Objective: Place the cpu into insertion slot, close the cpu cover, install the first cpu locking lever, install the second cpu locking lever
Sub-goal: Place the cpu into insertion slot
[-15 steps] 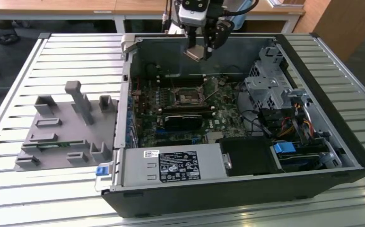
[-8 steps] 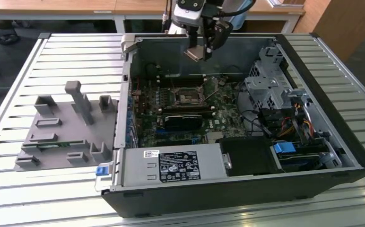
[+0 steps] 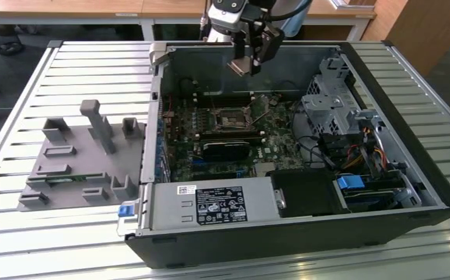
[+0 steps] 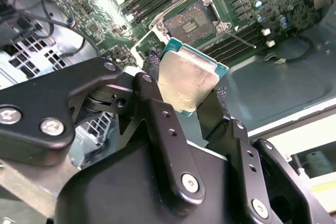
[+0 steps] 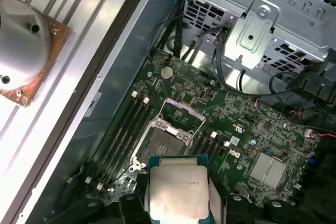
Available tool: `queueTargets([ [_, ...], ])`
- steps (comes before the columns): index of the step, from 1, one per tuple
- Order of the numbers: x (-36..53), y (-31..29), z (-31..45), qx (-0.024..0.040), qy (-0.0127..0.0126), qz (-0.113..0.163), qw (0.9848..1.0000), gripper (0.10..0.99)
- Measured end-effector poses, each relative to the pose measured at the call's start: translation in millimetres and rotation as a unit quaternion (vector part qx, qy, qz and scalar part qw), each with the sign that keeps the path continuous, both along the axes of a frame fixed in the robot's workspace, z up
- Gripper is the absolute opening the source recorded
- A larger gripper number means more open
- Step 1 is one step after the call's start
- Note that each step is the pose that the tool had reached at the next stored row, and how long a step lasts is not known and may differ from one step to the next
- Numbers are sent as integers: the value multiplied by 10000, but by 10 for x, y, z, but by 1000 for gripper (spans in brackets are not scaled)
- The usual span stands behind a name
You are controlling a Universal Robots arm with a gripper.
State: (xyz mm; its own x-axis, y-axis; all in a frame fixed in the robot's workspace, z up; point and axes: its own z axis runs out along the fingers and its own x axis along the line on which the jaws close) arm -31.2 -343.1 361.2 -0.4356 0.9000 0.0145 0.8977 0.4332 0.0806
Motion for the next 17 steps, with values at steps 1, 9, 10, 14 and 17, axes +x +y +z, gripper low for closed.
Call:
queueTargets([
  [1, 0, 0, -1, -1, 0, -68, 10000, 537],
  [9, 0, 3, -10, -1, 0, -641, 9979, 537],
  [10, 0, 3, -11, -2, 0, -714, 9974, 537],
  [14, 0, 4, -16, -2, 0, -1016, 9948, 537],
  [17, 0, 5, -19, -2, 1, -1239, 9923, 537],
])
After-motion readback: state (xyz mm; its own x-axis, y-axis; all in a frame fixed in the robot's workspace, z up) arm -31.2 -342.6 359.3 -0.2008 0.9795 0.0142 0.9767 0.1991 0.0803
